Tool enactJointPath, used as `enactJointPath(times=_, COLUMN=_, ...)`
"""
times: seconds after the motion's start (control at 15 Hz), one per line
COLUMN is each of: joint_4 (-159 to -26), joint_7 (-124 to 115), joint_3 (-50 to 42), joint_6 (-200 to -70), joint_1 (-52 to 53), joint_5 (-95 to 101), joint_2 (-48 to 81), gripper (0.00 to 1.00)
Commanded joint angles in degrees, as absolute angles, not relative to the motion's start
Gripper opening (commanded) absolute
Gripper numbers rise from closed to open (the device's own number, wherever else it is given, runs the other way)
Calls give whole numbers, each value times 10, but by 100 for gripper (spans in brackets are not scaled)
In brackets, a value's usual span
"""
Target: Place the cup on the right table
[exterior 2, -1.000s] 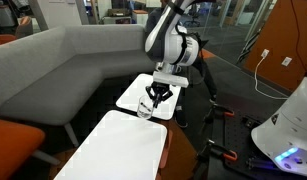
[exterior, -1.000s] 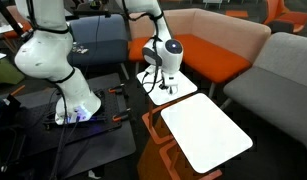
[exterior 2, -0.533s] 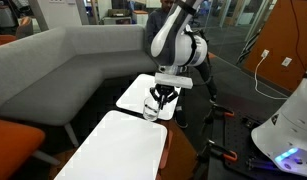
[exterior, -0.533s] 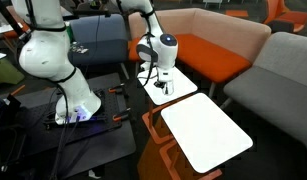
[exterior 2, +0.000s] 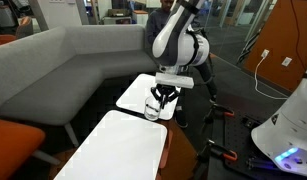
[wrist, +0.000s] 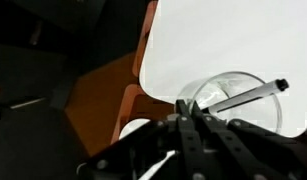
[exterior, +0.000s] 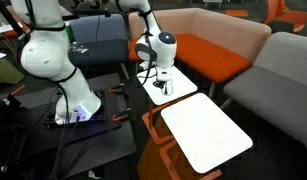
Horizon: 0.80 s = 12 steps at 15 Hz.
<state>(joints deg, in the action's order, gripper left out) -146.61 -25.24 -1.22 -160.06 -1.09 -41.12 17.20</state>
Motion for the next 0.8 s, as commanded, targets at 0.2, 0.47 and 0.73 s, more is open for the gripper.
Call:
enactJointPath(times=0.2, joint_4=-1391, joint_7=-301, joint_3=-49, joint_6=-1568, joint_1=-57, joint_5=-448, joint_2=205, gripper=1)
enactJointPath(times=0.47, joint_4=-1320, joint_7=-331, joint_3=-74, joint_6=-1542, joint_1=-102, joint_5=-482, joint_2=245, gripper=1)
enactJointPath(times=0.73, joint_4=-1271, joint_7=-378, joint_3=-98, joint_6=-1543, joint_1=-127, joint_5=-506, joint_2=303, gripper=1)
